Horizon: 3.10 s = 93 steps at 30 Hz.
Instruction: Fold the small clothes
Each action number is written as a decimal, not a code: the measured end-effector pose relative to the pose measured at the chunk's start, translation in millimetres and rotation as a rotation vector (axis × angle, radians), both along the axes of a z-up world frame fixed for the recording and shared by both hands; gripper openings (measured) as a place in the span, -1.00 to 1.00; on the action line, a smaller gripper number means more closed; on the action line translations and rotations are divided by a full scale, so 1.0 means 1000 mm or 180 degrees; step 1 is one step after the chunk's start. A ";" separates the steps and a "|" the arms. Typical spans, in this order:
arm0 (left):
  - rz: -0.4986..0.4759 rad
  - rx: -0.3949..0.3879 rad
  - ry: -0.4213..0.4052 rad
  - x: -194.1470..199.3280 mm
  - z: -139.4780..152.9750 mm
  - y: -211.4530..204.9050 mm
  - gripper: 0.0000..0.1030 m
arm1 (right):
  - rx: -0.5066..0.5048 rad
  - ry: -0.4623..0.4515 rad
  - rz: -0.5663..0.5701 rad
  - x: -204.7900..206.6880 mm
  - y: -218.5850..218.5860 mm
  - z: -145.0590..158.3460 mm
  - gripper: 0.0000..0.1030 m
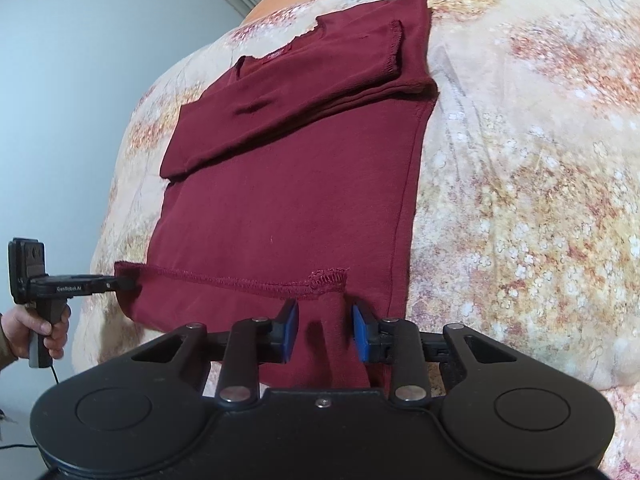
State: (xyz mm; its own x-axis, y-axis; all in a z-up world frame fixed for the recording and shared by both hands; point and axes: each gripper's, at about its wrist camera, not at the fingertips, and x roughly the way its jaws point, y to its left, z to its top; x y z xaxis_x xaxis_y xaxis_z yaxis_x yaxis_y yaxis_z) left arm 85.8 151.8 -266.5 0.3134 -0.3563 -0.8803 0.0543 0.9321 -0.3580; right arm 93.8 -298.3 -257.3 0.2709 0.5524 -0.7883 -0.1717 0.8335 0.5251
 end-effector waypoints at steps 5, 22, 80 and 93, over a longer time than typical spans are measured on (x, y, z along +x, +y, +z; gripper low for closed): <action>0.0019 0.0002 0.0015 0.000 -0.003 -0.001 -0.35 | -0.0020 0.0005 0.0017 0.001 0.002 0.000 -0.39; 0.0073 -0.0108 -0.0218 -0.018 0.008 0.004 -0.83 | 0.0095 -0.0210 0.0053 -0.009 -0.002 0.016 -0.91; 0.0868 -0.0286 -0.0936 0.304 -0.029 0.043 -0.56 | -0.0114 -0.0760 -0.0916 0.320 -0.014 -0.037 -0.25; 0.0813 -0.0440 -0.1330 0.237 0.013 0.052 0.22 | 0.0179 -0.1178 -0.0328 0.186 -0.001 0.021 -0.23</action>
State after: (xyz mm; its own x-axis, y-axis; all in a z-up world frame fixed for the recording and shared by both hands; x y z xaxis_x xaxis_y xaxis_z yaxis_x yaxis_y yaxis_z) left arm 323.1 204.0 -253.7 0.7210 -0.3265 -0.6112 -0.0045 0.8798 -0.4753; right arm 280.2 -299.3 -236.6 0.5877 0.5471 -0.5961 -0.2750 0.8279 0.4888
